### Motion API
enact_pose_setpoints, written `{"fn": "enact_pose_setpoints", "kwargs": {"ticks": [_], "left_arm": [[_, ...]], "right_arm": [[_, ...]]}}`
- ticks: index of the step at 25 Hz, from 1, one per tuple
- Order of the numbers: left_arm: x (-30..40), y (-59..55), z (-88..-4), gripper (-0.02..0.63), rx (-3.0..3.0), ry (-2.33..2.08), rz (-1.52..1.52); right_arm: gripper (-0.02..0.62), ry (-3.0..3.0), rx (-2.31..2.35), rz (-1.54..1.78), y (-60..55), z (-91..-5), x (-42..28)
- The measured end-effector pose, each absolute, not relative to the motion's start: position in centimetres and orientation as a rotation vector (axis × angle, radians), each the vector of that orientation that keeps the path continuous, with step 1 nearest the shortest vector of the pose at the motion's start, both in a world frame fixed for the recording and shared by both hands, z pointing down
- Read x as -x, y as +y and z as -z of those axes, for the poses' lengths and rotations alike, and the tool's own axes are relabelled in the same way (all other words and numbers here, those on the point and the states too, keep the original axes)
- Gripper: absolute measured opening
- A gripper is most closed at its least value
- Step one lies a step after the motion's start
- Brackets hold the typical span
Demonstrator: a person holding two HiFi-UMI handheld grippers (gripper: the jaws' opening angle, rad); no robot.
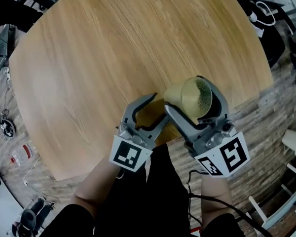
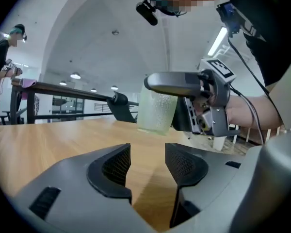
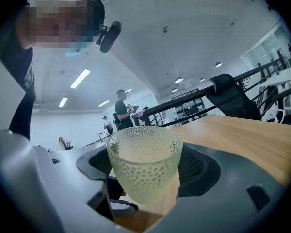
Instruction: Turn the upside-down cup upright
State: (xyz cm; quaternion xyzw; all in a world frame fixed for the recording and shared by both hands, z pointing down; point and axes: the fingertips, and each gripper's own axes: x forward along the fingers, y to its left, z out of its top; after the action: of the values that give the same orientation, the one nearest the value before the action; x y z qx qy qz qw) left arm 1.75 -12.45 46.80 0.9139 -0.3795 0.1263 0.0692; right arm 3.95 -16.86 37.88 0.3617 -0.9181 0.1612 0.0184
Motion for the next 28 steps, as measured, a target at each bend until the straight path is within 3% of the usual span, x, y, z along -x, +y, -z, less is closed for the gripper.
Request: {"fn": "enact_pose_setpoints", "kwargs": {"ticks": [12,16,28], "left_arm": [[-4.0,-11.6,-45.5,0.242,-2.911,-1.081,-0.399],[-3.8,-11.1,-45.8,0.295,-2.9,-1.0,-0.337],[-2.2,-10.9,-46.3,0.29,-2.908,-1.027,-0.405]], "right_arm": [[0.356,-2.877,-0.987,-0.519,-14.0,-37.3,-1.6],[0.356,-2.879,-1.018,-0.483,-13.7,-37.8,-1.0],[0.356,-2.886,-0.995,-0.647,-12.9,-39.2,-0.3]]}}
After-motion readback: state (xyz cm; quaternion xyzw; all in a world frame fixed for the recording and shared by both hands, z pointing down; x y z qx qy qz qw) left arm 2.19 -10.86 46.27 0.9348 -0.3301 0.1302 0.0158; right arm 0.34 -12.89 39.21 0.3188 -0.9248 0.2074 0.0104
